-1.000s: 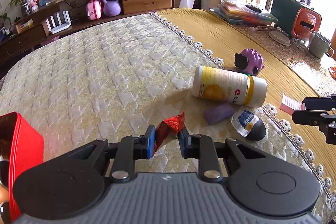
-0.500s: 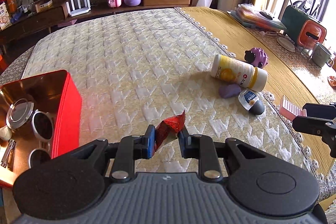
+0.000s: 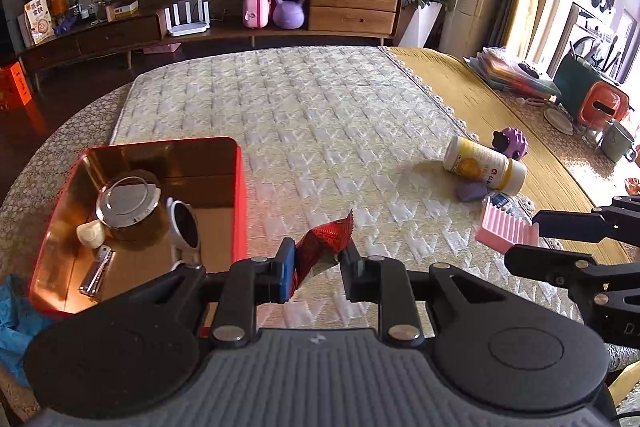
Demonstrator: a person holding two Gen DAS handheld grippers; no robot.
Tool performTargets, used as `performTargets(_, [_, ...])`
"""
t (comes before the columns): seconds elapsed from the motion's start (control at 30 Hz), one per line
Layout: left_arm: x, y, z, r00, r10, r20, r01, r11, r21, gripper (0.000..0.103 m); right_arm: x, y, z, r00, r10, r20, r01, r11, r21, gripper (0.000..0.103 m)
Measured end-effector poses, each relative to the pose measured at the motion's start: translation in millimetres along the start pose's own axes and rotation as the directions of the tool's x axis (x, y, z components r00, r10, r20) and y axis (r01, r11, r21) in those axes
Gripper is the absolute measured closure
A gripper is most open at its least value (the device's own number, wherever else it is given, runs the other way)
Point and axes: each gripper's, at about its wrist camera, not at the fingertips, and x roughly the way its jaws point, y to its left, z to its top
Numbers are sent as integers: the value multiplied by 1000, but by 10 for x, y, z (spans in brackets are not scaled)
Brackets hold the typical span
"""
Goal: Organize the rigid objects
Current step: 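Carry both to the red tray and open the right tool to drop the pad inside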
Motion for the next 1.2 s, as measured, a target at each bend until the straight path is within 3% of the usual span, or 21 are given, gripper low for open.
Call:
performTargets(0.43, [-223, 892, -20, 993, 112, 26, -109, 989, -99, 80, 368, 687, 417, 996, 84, -8, -84, 992, -96, 61])
performTargets(0.8, [-51, 1511, -74, 979, 202, -38, -205, 968, -141, 80, 819, 1216, 598, 988, 141, -60, -149, 970, -190, 61])
performTargets(0.93, [49, 1696, -53, 976, 203, -75, -213, 964, -159, 80, 1006, 1436, 623, 983, 160, -86, -177, 955, -240, 61])
performTargets(1.0, [110, 1764, -36, 974, 209, -93, -221, 963, -155, 80, 1108, 1520, 639, 981, 167, -103, -188, 949, -253, 67])
performTargets(1.2, [265, 1831, -3, 972, 198, -127, -214, 968, -130, 80, 1438, 1711, 679, 971, 183, -156, -221, 934, -281, 72])
